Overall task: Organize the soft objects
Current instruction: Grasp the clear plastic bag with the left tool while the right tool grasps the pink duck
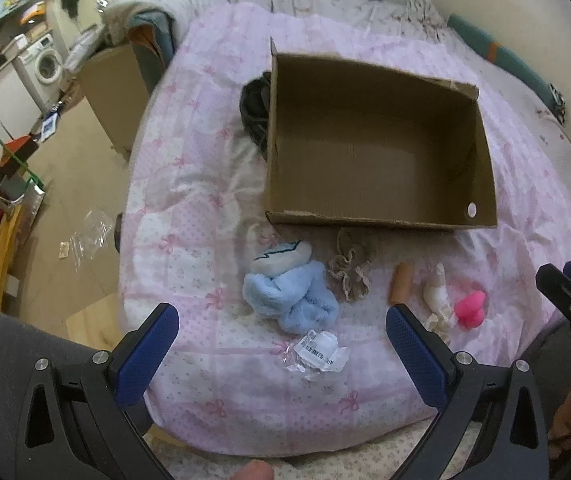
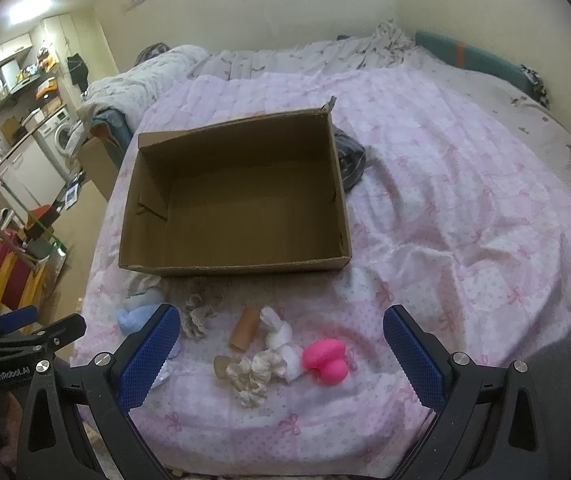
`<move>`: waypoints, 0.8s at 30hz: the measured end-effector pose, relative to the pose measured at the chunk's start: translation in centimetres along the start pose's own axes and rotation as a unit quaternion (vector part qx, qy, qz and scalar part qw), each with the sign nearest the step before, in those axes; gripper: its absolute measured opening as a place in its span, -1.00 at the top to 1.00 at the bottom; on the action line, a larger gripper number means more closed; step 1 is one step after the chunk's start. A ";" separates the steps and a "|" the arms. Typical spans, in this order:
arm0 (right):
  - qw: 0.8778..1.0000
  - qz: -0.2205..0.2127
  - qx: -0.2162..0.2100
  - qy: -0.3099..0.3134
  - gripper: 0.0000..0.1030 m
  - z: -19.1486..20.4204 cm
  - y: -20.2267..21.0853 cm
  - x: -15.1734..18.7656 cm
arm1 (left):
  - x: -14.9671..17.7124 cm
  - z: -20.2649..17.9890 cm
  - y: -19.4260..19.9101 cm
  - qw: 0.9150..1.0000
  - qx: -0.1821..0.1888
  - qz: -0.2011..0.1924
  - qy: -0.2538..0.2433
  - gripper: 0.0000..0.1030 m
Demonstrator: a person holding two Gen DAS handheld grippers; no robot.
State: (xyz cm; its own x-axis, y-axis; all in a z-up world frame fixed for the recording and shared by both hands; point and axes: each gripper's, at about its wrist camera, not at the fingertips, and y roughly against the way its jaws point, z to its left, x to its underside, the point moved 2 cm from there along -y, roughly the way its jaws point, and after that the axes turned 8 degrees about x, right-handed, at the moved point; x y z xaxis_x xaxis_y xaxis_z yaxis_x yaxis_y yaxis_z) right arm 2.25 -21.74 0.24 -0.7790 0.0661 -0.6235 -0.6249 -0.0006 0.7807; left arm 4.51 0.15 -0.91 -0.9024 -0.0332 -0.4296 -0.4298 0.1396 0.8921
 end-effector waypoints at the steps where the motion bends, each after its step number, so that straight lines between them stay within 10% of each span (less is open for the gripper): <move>1: 1.000 0.005 -0.003 0.003 -1.00 -0.1 -0.3 -0.2 | -0.3 0.2 -0.4 1.000 0.002 0.013 0.003 -1.00; 12: 0.997 0.072 0.003 0.025 -1.00 -1.4 -4.7 -1.8 | -0.2 1.1 -7.1 0.990 0.020 0.138 0.030 -0.93; 24: 0.993 0.117 -0.013 -0.015 -1.00 -2.5 -7.7 -0.2 | 3.4 -0.3 -14.4 0.972 0.048 0.230 0.019 -0.22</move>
State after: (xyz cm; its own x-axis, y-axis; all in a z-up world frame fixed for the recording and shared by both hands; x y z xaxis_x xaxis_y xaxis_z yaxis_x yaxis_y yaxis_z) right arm 7.03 -24.24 -5.73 -0.9013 0.0914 -0.4235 -0.4287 -0.0460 0.9023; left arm 7.64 -2.23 -15.17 -0.9996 0.0186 0.0189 0.0228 0.2401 0.9705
